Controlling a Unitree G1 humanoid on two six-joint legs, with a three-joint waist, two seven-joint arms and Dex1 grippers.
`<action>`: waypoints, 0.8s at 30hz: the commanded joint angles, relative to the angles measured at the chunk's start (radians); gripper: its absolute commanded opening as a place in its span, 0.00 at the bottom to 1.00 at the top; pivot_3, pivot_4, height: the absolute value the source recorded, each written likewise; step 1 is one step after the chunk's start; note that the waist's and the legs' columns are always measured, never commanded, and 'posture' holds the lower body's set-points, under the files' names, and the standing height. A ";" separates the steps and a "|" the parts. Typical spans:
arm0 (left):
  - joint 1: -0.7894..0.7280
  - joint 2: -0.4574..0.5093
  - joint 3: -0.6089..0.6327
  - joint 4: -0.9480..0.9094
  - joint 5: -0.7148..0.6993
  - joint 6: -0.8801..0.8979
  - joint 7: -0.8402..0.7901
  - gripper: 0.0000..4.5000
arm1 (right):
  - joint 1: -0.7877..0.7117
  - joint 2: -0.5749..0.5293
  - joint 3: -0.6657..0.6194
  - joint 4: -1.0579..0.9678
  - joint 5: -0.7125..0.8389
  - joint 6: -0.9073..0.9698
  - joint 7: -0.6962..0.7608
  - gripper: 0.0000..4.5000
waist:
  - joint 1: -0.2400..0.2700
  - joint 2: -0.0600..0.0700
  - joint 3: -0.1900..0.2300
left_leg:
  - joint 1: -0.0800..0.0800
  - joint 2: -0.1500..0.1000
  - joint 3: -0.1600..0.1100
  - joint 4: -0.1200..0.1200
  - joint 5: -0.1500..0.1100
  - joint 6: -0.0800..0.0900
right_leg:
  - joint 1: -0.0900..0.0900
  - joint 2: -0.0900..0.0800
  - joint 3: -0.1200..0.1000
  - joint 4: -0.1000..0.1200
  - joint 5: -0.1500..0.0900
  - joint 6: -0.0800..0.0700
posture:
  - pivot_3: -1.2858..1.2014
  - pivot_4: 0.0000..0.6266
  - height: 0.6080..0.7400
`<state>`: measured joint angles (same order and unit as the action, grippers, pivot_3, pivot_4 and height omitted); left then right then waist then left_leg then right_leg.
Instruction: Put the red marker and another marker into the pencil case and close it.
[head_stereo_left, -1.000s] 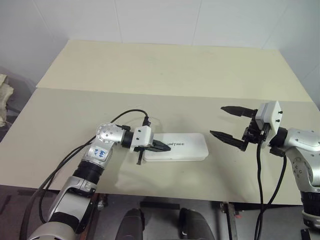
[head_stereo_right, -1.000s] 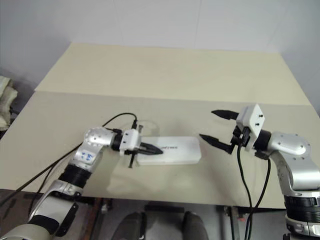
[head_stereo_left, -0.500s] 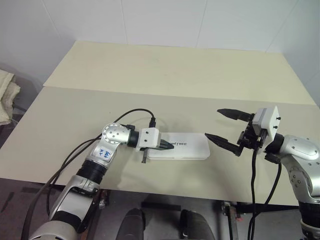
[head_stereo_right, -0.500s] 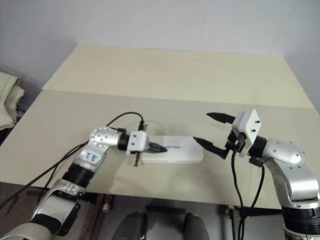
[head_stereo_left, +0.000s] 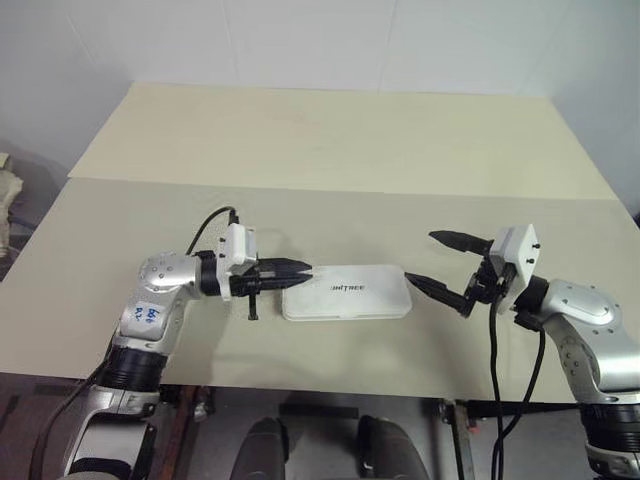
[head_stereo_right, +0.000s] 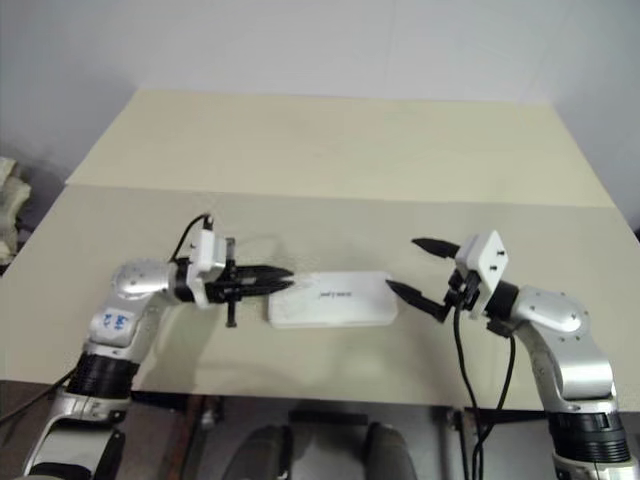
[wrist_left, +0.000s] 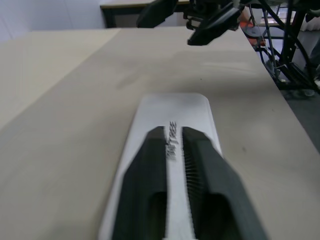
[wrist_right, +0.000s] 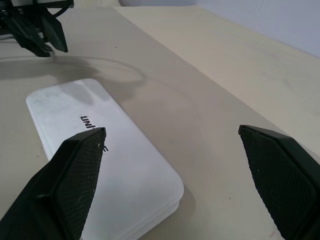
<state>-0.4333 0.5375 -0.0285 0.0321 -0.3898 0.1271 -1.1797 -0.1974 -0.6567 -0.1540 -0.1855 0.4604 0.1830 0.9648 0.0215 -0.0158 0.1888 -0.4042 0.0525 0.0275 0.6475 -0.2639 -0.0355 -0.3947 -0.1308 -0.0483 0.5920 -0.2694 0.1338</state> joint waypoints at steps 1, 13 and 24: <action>0.054 0.054 0.070 -0.084 -0.043 0.017 0.006 0.43 | 0.022 -0.012 -0.041 0.007 -0.012 -0.103 0.033 1.00 | 0.001 0.000 0.000 | 0.000 0.000 0.000 0.000 0.000 0.000 | 0.000 0.000 0.000 0.000 0.000 0.000 | 0.52 0.24 1.00; 0.015 0.040 0.119 -0.037 -0.035 -0.060 0.060 0.99 | 0.183 -0.101 -0.153 -0.072 0.008 -0.109 0.067 1.00 | 0.005 0.000 0.000 | 0.000 0.000 0.000 0.000 0.000 -0.001 | 0.000 0.000 0.000 -0.001 0.000 0.000 | 0.52 0.24 1.00; 0.092 0.038 0.101 -0.114 -0.018 -0.028 0.118 0.99 | 0.272 -0.089 -0.201 -0.064 0.000 -0.133 0.049 1.00 | 0.000 0.000 0.000 | 0.002 0.000 0.000 0.000 0.000 -0.002 | 0.001 0.000 0.000 0.000 0.000 0.000 | 0.52 0.24 1.00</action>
<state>-0.3435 0.5543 0.0576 -0.0342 -0.4082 0.0898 -1.0801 0.0858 -0.7428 -0.3299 -0.2510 0.4527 0.0730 1.0147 0.0215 -0.0156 0.1889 -0.4026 0.0530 0.0277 0.6474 -0.2635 -0.0372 -0.3940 -0.1307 -0.0480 0.5919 -0.2693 0.1337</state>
